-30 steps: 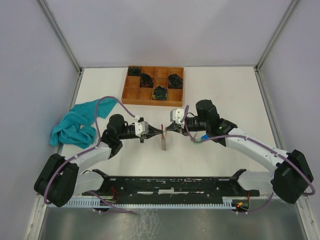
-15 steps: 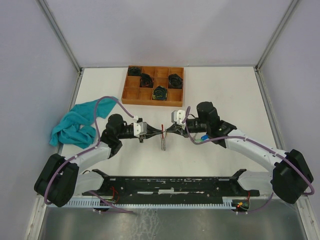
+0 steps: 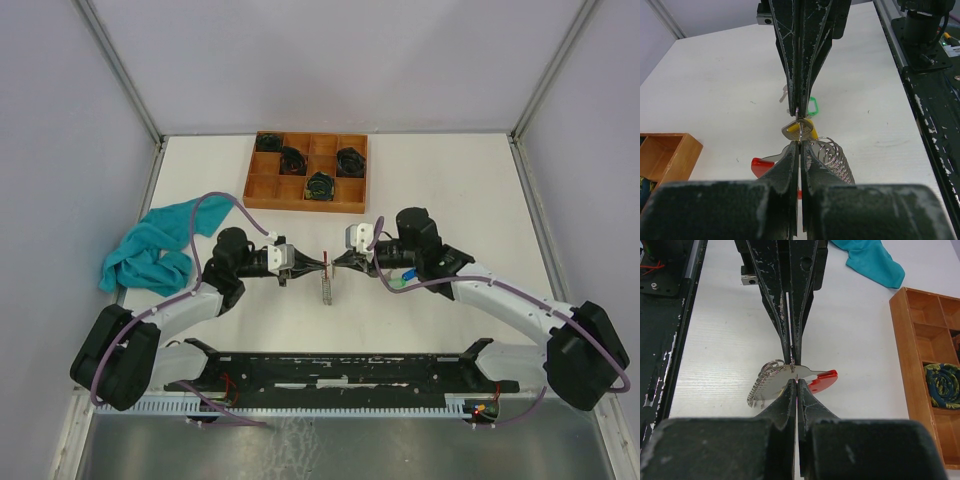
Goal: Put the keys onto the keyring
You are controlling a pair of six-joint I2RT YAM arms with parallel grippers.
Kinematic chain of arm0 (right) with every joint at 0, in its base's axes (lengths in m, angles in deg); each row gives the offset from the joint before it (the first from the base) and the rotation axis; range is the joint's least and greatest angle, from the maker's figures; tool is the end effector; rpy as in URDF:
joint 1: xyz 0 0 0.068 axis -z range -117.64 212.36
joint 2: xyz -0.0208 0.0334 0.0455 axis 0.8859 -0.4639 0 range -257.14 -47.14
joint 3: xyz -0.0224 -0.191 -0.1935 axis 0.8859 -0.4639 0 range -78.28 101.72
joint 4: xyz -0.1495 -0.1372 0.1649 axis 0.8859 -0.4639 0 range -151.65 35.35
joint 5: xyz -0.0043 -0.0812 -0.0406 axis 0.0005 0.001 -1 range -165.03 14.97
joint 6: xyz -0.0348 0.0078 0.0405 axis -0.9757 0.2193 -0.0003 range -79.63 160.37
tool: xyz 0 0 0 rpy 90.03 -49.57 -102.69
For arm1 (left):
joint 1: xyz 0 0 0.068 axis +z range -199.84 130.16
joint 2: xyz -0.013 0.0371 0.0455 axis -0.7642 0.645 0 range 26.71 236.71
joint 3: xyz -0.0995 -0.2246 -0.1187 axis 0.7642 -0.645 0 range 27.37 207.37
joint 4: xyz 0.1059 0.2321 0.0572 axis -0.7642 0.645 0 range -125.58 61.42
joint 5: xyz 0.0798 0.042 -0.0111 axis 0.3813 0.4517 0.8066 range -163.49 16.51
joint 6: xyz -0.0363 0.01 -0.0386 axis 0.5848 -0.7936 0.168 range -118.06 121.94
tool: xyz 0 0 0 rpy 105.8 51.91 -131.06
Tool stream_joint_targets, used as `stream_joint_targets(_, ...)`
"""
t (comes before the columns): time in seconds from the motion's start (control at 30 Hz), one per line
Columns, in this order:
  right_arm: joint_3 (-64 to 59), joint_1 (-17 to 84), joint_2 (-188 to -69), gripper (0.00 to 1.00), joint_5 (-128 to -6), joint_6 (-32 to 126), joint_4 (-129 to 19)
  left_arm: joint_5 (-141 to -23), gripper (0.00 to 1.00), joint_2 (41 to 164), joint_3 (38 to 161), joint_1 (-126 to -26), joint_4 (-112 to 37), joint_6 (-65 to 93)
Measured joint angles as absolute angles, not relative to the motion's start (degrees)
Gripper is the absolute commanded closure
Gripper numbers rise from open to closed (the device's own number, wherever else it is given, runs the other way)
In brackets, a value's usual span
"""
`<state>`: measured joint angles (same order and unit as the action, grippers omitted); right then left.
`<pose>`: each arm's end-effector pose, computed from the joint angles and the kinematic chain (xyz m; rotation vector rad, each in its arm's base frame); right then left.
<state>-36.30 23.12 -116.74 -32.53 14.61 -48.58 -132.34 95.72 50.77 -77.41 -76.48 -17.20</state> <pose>0.1908 0.1871 0.2637 -1.4262 1.3154 0.8741 0.1913 -0.1344 0.2193 1.3179 1.0745 -0.9511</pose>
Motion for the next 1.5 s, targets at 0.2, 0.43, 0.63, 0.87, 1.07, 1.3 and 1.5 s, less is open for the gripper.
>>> stream_joint_targets(0.2, -36.92, 23.12, -116.09, 0.99, -32.53, 14.63, -48.16, -132.36, 0.97, 96.03, 50.77, -77.28, -76.48, -17.2)
stream_joint_targets(0.43, -36.92, 23.14, -116.09, 0.99, -32.33, 15.07, -47.53, -132.38, 0.97, 96.44, 50.77, -77.28, -76.46, -17.2)
stream_joint_targets(0.63, -36.92, 23.14, -116.26, 0.99, -31.8, 15.53, -46.88, -132.38, 0.97, 96.44, 50.77, -77.28, -76.46, -17.2)
stream_joint_targets(0.87, -36.92, 23.16, -116.61, 0.99, -31.5, 15.53, -46.79, -132.38, 0.97, 96.44, 50.77, -77.28, -76.46, -17.2)
stream_joint_targets(1.07, -36.92, 23.16, -117.2, 0.99, -31.37, 15.53, -46.79, -132.44, 0.97, 96.47, 50.77, -77.28, -76.46, -17.2)
stream_joint_targets(1.3, -36.92, 23.16, -117.81, 0.99, -31.3, 15.53, -46.79, -132.58, 0.97, 96.47, 50.77, -77.28, -76.46, -17.2)
stream_joint_targets(1.5, -36.92, 23.16, -118.03, 0.99, -31.26, 15.57, -46.77, -132.58, 0.97, 96.55, 50.77, -77.28, -76.44, -17.2)
